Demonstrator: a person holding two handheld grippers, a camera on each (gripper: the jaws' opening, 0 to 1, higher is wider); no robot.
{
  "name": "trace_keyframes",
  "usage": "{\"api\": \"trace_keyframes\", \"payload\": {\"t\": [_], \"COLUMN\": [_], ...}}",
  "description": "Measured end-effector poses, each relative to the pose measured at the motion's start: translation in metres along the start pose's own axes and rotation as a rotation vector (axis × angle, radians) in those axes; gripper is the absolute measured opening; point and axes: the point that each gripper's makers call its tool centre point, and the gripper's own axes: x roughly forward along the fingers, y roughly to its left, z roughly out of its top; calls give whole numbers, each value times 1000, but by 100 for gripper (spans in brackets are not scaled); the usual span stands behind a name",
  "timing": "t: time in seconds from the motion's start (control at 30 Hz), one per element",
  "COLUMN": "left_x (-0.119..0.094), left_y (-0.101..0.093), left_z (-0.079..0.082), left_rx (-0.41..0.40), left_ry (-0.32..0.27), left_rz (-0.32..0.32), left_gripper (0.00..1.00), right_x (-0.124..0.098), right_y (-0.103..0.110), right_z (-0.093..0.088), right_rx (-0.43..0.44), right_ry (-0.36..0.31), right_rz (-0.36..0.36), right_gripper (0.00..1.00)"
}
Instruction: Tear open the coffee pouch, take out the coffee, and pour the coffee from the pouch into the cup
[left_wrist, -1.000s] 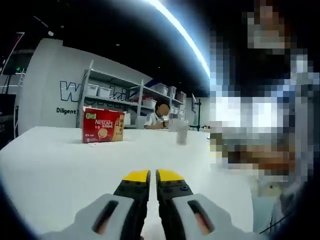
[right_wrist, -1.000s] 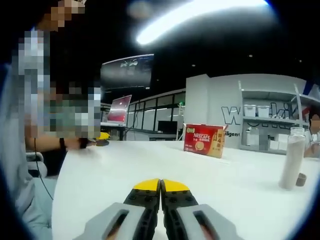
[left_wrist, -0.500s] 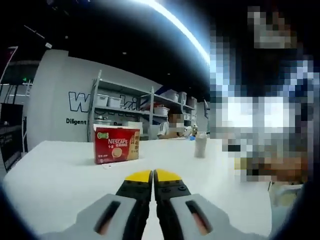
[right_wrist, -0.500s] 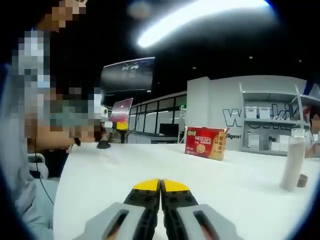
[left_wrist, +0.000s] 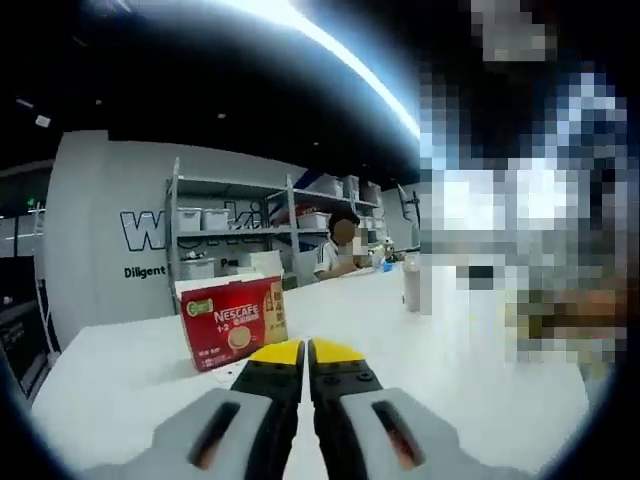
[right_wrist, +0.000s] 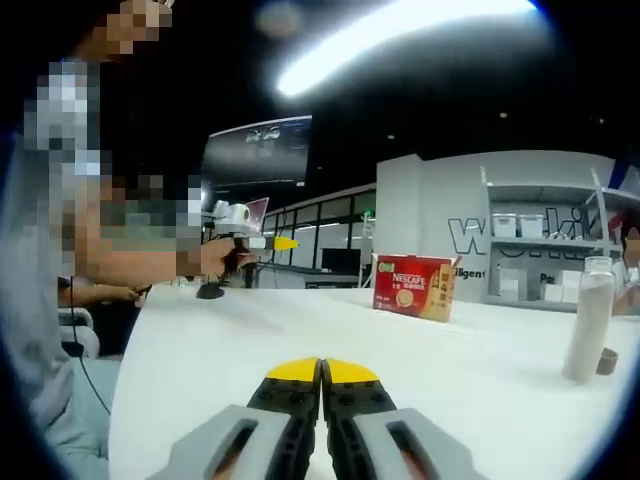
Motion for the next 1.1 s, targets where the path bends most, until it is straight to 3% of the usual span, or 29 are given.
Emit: {"api": "trace_keyframes", "payload": {"t": [0.23, 0.4, 0.63, 0.73, 0.83, 1.1], "left_x": [30, 57, 81, 94, 101, 131], "left_y": [14, 25, 41, 50, 56, 72], "left_z": [-7, -15, -10, -3, 5, 1], "left_rx": [25, 38, 80, 135, 137, 185], "left_ry": [33, 90, 141, 180, 181, 236], "left_rz": [12, -12, -1, -6, 0, 14], "left_gripper": [4, 4, 4, 4, 4, 5], "right_x": [0, 0, 0, 1, 1, 3], "right_y": [-1, -2, 0, 0, 2, 7], "right_z": [-1, -2, 0, 0, 0, -1], "right_rx": [-1, -1, -1, -3, -6, -12], "right_ry": [2, 3, -1, -1, 0, 9], "right_rz": [1, 2, 0, 6, 11, 17], "right_gripper": [2, 2, 2, 2, 2, 2]}}
